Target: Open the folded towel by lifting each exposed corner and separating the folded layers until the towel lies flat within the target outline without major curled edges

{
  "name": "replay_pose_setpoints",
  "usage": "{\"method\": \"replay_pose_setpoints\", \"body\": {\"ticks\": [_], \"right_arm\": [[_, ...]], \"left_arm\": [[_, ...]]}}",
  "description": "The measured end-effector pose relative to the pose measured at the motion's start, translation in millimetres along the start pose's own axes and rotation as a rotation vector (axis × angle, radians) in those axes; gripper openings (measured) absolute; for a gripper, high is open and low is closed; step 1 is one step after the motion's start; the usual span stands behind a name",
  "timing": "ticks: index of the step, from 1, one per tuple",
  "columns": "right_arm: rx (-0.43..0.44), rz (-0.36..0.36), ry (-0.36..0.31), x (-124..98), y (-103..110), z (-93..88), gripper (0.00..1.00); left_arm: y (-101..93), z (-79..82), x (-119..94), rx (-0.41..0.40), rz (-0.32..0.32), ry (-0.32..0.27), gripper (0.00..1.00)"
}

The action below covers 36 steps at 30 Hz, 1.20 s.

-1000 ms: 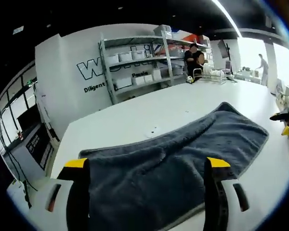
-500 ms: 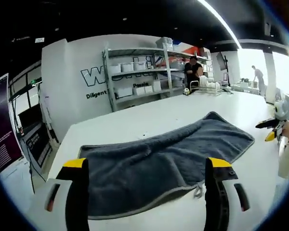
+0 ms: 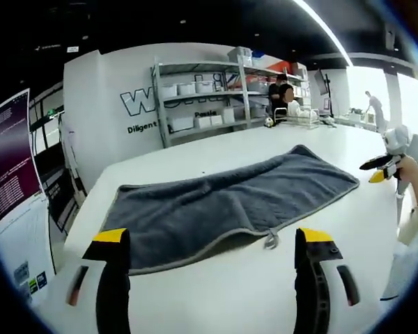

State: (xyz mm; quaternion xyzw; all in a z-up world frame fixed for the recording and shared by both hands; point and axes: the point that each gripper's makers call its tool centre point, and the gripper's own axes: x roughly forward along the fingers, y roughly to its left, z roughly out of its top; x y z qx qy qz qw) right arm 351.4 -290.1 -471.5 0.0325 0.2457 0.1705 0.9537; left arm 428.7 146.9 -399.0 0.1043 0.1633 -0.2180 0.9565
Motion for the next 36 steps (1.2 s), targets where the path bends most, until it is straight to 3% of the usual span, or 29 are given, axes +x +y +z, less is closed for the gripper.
{"method": "replay_pose_setpoints", "body": {"ticks": [14, 28, 36], "right_arm": [[0.054, -0.005, 0.050, 12.7, 1.0, -14.0, 0.87], [0.047, 0.012, 0.052, 18.5, 9.0, -16.4, 0.83], [0.036, 0.014, 0.053, 22.5, 10.9, -15.8, 0.77]], "left_arm": [[-2.8, -10.2, -14.6, -0.017, 0.025, -0.011, 0.95], [-2.3, -1.6, -14.4, -0.047, 0.016, -0.058, 0.93], [-2.4, -3.6, -15.5, -0.037, 0.027, -0.053, 0.92]]}}
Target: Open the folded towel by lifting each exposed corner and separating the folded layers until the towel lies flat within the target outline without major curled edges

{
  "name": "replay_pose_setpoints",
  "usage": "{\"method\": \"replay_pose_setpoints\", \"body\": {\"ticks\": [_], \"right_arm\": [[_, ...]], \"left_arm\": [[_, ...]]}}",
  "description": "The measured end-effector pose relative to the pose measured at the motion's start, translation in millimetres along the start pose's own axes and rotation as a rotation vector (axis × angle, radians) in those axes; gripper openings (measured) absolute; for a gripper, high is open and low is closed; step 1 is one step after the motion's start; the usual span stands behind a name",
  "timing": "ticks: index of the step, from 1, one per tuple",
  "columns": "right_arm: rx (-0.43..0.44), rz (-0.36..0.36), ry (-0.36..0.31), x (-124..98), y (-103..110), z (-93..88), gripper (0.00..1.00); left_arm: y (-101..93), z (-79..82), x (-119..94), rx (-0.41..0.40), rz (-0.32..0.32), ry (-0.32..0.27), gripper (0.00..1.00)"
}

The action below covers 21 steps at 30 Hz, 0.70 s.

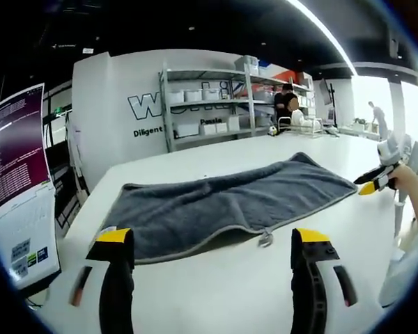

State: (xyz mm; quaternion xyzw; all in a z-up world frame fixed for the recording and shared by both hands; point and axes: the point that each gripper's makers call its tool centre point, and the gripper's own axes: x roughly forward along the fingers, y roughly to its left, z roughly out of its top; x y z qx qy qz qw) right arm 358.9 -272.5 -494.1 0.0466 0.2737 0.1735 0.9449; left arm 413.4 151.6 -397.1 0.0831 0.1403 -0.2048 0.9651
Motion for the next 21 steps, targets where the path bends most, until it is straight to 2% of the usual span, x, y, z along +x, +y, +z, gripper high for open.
{"method": "replay_pose_setpoints", "body": {"ticks": [6, 16, 21], "right_arm": [[-0.006, -0.005, -0.002, 1.4, -2.6, 0.8, 0.71], [0.022, -0.070, -0.050, -0.9, -22.2, 1.7, 0.43], [0.021, -0.095, -0.069, -0.2, -28.4, 2.3, 0.32]], "left_arm": [[1.0, -2.9, -2.0, -0.011, 0.003, -0.003, 0.91], [3.4, -12.6, -4.3, -0.025, 0.014, 0.014, 0.90], [3.2, -15.9, -4.0, -0.015, 0.018, 0.025, 0.89]]}}
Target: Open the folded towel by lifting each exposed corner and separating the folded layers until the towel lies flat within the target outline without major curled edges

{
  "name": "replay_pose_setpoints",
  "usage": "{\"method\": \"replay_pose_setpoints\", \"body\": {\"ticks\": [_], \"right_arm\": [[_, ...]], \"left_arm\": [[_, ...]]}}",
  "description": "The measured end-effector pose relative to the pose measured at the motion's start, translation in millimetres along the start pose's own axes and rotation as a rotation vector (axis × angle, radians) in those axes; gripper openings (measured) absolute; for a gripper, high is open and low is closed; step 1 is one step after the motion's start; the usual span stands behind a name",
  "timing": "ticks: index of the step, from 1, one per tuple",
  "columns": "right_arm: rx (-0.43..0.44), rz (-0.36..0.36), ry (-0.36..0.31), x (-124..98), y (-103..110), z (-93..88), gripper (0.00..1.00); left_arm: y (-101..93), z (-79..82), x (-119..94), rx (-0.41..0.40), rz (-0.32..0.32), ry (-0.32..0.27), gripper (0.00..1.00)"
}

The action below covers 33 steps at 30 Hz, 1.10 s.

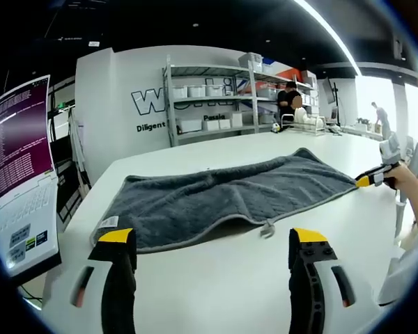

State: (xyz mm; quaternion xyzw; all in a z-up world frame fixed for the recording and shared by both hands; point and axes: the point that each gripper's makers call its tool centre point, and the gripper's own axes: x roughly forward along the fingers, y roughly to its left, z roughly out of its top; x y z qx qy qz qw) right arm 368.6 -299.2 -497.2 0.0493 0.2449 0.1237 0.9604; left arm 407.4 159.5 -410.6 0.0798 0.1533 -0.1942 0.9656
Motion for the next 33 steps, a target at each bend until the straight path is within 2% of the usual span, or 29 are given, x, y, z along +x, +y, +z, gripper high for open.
{"method": "replay_pose_setpoints", "body": {"ticks": [4, 10, 16, 19, 33], "right_arm": [[-0.031, -0.029, 0.003, 0.9, -5.0, -0.6, 0.26], [-0.104, -0.055, 0.020, 2.9, -5.4, -1.9, 0.23], [-0.141, -0.061, 0.019, 3.9, -5.8, -2.2, 0.16], [-0.151, -0.058, 0.013, 3.9, -4.8, -2.3, 0.10], [-0.215, -0.094, 0.027, -1.5, -13.2, -2.6, 0.06]], "left_arm": [[-2.2, -0.5, 0.8, -0.007, -0.007, -0.002, 0.88], [-4.7, -1.7, 1.7, -0.009, -0.017, 0.000, 0.87], [-4.0, -5.4, 1.7, -0.012, -0.015, 0.006, 0.87], [-3.0, -8.7, 1.4, -0.009, -0.012, 0.018, 0.86], [-2.8, -13.5, 1.1, -0.011, -0.014, 0.033, 0.86]]}}
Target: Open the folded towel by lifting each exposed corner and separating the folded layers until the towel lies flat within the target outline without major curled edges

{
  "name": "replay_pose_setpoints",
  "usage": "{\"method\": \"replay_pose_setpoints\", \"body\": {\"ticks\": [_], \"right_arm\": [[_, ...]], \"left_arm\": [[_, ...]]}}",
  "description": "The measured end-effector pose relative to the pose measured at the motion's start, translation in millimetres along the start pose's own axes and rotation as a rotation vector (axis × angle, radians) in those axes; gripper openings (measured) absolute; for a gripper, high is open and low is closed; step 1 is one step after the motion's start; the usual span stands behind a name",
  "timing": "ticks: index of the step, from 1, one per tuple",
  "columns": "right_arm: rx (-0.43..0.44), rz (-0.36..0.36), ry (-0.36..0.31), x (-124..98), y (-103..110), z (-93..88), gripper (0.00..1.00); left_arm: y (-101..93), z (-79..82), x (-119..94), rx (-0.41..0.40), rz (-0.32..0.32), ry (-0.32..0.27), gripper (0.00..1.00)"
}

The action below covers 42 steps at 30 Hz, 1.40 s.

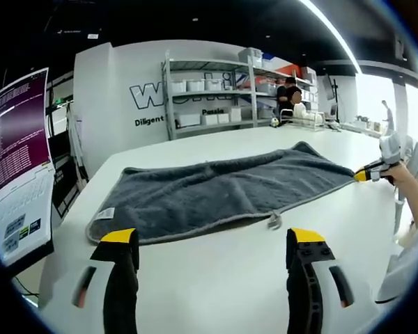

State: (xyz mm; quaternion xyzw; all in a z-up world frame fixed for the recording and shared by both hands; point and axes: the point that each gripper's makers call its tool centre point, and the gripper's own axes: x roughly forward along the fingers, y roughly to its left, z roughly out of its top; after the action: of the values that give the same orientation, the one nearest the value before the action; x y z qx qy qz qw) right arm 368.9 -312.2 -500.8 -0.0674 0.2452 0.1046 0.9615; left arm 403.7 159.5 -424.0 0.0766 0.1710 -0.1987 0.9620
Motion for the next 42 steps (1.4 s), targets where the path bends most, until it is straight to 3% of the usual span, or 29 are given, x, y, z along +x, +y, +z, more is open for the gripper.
{"method": "replay_pose_setpoints", "body": {"ticks": [26, 42], "right_arm": [[-0.036, -0.122, 0.065, -23.8, -51.4, -17.2, 0.06], [-0.007, -0.199, 0.069, -32.7, -88.3, -25.8, 0.06]], "left_arm": [[-5.1, -6.0, 1.2, 0.012, -0.011, 0.031, 0.86], [-6.9, -8.1, 1.6, 0.015, -0.009, 0.042, 0.85]]}}
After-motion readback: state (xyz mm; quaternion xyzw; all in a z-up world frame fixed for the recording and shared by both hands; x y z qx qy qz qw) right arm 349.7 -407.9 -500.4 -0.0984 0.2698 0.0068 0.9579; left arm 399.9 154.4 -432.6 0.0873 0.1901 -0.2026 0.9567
